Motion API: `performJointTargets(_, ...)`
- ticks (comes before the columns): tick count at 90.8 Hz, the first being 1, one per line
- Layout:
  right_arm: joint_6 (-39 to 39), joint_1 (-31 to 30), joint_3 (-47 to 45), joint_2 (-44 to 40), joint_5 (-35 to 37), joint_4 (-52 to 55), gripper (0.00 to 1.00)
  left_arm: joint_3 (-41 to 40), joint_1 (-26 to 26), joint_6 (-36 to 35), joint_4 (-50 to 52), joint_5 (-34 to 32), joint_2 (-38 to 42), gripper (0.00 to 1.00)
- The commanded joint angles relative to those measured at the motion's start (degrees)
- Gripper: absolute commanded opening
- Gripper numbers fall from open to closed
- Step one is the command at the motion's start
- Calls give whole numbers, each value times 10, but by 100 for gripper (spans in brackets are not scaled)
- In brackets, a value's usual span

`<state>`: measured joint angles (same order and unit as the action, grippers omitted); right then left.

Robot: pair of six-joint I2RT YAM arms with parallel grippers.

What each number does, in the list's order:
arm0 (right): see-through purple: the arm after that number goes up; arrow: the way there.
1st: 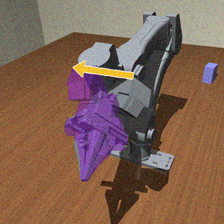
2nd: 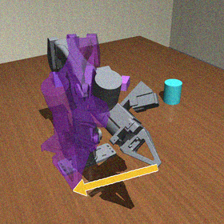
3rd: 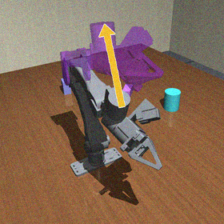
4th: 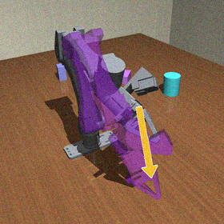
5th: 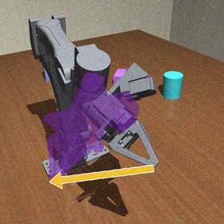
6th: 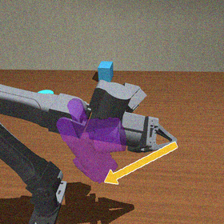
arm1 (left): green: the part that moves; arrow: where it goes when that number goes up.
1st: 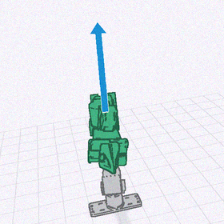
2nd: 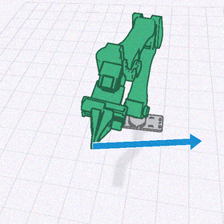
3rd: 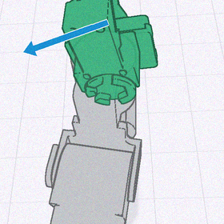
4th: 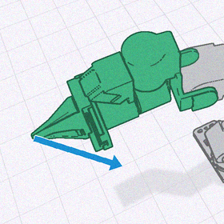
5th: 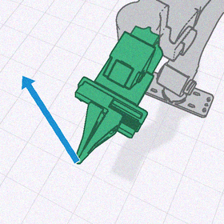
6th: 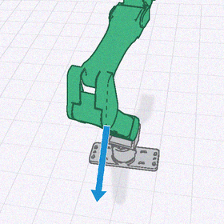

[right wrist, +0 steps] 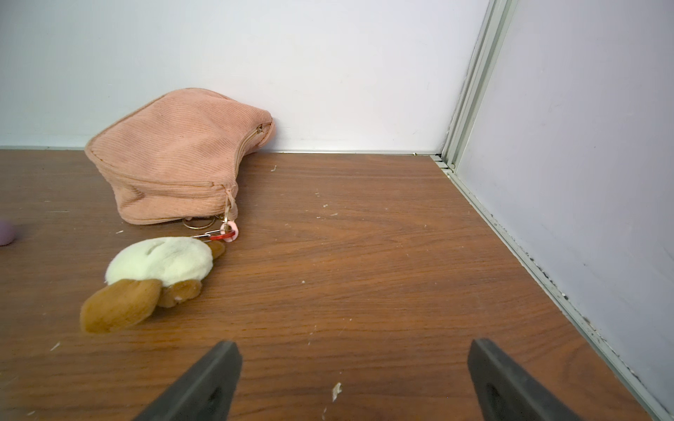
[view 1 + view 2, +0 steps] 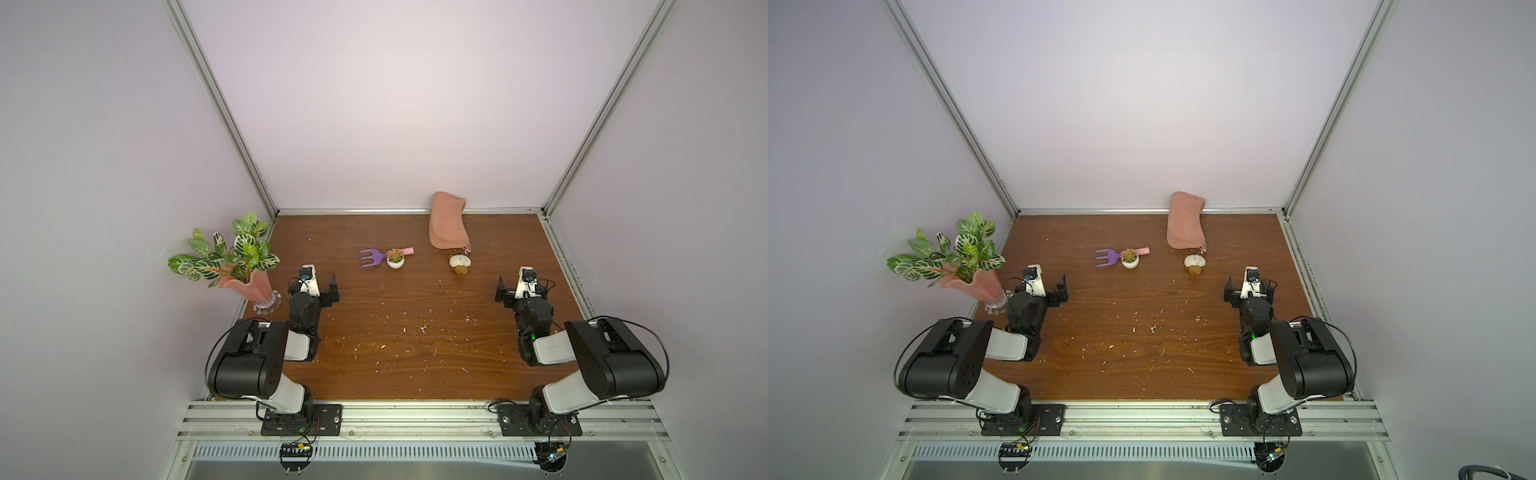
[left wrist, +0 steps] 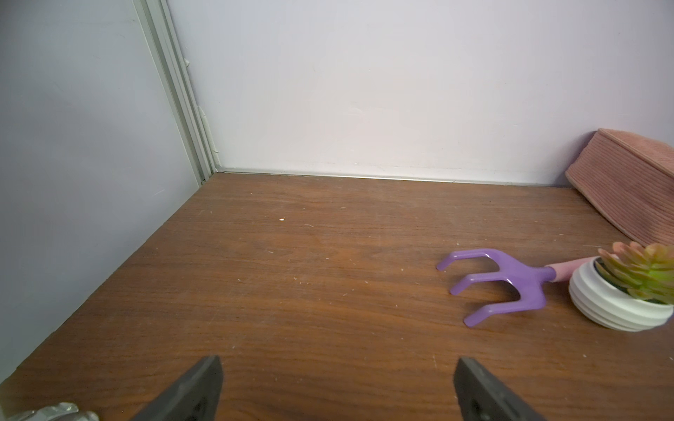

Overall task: Remove the decoration from the bag
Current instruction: Pick up the bag from the center of the board.

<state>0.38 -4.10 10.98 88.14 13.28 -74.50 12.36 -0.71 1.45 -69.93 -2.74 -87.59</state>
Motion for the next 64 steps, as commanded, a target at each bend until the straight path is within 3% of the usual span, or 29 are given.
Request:
performJointTargets(1,7,4,10,0,-16,-16,100,3,7,2,-15,3,0,99)
performJointTargets(34,8,7,0,-6,-19,-31,100,4,7,1,-15,4,-1,99)
performJointTargets(38,12,7,-6,-32,-4,-28,100,2,7,1,-15,4,1,99)
performJointTargets(47,25,7,10,-113,33,86,100,8,7,-2,-14,4,8,99)
performJointTargets(56,36,7,26,-169,13,145,99,40,4,-4,67,-5,45,99)
performJointTargets(64,105,8,39,-208,-4,179,100,68,-4,-6,144,-26,84,99)
